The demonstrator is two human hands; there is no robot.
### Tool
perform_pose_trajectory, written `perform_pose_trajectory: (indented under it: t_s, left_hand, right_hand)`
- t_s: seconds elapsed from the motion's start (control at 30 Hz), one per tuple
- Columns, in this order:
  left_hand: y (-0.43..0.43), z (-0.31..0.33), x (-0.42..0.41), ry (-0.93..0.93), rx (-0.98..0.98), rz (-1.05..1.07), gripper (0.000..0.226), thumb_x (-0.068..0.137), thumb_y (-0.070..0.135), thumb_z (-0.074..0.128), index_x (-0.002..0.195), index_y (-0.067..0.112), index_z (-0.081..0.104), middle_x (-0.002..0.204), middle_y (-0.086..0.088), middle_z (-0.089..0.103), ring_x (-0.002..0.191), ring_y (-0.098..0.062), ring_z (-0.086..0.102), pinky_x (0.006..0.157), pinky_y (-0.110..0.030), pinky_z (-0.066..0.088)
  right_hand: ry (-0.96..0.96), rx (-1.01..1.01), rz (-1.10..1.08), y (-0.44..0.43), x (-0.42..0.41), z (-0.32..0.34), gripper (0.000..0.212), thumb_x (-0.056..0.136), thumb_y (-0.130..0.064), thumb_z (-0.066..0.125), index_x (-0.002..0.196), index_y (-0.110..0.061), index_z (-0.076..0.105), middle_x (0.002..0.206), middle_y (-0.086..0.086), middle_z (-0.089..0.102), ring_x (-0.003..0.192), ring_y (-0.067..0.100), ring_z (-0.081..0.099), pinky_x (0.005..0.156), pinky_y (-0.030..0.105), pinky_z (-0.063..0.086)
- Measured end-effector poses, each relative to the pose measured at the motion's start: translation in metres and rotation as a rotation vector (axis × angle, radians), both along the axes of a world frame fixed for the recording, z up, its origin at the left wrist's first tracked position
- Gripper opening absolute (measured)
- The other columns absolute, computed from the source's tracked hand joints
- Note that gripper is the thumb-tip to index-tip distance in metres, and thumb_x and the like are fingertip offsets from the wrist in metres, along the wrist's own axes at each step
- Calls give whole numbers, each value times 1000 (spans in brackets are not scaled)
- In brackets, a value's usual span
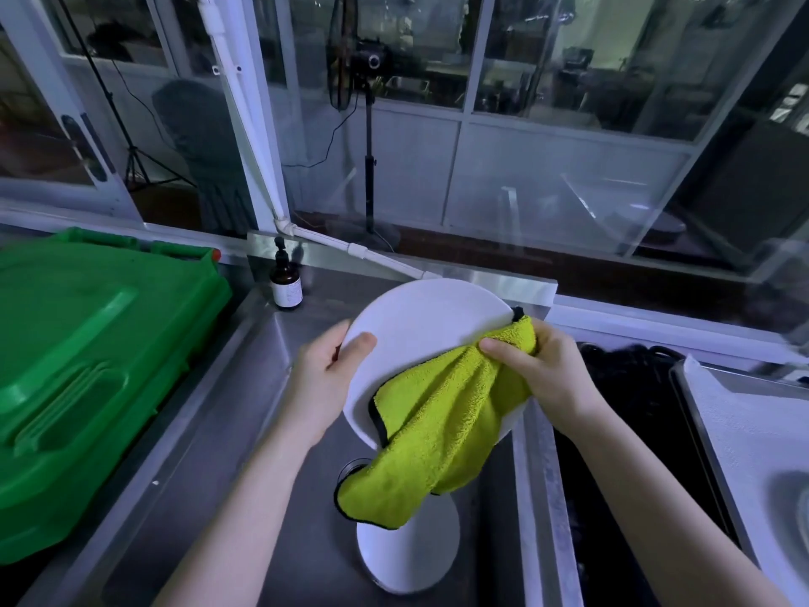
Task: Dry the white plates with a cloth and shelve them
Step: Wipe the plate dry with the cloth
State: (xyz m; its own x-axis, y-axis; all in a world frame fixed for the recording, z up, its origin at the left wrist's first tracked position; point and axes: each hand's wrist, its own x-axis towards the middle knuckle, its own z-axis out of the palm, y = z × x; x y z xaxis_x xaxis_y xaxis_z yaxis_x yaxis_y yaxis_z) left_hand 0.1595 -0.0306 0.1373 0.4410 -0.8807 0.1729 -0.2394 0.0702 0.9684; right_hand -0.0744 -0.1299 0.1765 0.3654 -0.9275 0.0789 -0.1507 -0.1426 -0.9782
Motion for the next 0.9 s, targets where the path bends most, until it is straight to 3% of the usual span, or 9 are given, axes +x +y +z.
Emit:
perform_pose_trajectory:
  t_s: [0.1, 0.27, 0.43, 0.5, 0.57, 0.67, 0.73, 0.8, 0.9]
  left_hand:
    - [-8, 26, 2, -207, -31, -121, 32, 90, 40, 57, 71, 19, 42, 62, 6, 32, 60, -10, 29, 54, -26, 21]
    - [-20, 44, -11, -573, 4, -259, 13, 94, 34, 64, 96, 23, 72, 71, -15, 62, 70, -32, 56, 62, -31, 38]
    - [3, 22, -7, -213, 20, 222, 28, 90, 27, 74, 117, 22, 69, 95, 11, 73, 87, 6, 67, 77, -7, 47]
    - [10, 13, -12, 110, 125, 345, 32, 97, 39, 63, 124, 22, 61, 88, 4, 72, 74, 0, 71, 68, -13, 53]
    - [9, 11, -25, 515, 293, 197, 29, 100, 51, 52, 120, 30, 53, 92, -13, 75, 76, -22, 77, 66, -30, 60]
    - [-3, 18, -32, 987, 375, 151, 33, 93, 55, 61, 104, 24, 55, 95, -22, 73, 82, -34, 73, 74, -44, 61]
    - [-9, 20, -30, 988, 410, 161, 33, 92, 42, 68, 104, 12, 60, 93, -20, 67, 82, -32, 68, 84, -44, 57]
    - [-10, 17, -31, 892, 466, 160, 7, 94, 19, 67, 94, 13, 63, 85, -13, 63, 74, -26, 63, 74, -33, 52]
    - [-8, 9, -28, 925, 440, 188, 22, 95, 0, 58, 86, 20, 61, 81, -10, 62, 70, -23, 58, 65, -31, 46]
  right_hand:
    - [197, -171, 75, -7, 6, 16, 34, 64, -37, 84, 80, -13, 67, 74, -1, 72, 69, 14, 67, 66, 26, 55]
    - [506, -577, 223, 3, 29, 23, 26, 75, -36, 83, 78, -34, 57, 61, -20, 51, 64, 2, 50, 62, 10, 36]
    - [533, -674, -22, 14, 23, 5, 31, 79, -37, 79, 92, -13, 64, 67, -4, 62, 66, 23, 61, 62, 35, 45]
    - [537, -728, -118, 22, 22, -3, 28, 79, -32, 80, 93, -12, 66, 67, 2, 65, 64, 27, 64, 58, 39, 49]
    - [543, -895, -200, 34, 27, -10, 19, 76, -21, 79, 86, -11, 67, 64, 1, 64, 59, 26, 62, 49, 33, 45]
    - [547, -1144, -129, 55, 35, -23, 13, 79, -15, 62, 91, -18, 65, 75, -4, 67, 68, 17, 61, 45, 27, 39]
    - [560, -1182, -44, 63, 35, -32, 22, 80, -3, 71, 98, -14, 71, 93, -2, 73, 81, 19, 68, 50, 25, 48]
    - [584, -1163, -6, 66, 31, -38, 30, 74, -4, 82, 102, -8, 74, 106, 2, 74, 90, 22, 71, 58, 26, 55]
    - [577, -1121, 106, 70, 25, -40, 33, 80, -9, 77, 113, -7, 72, 120, 4, 69, 103, 23, 68, 77, 32, 58]
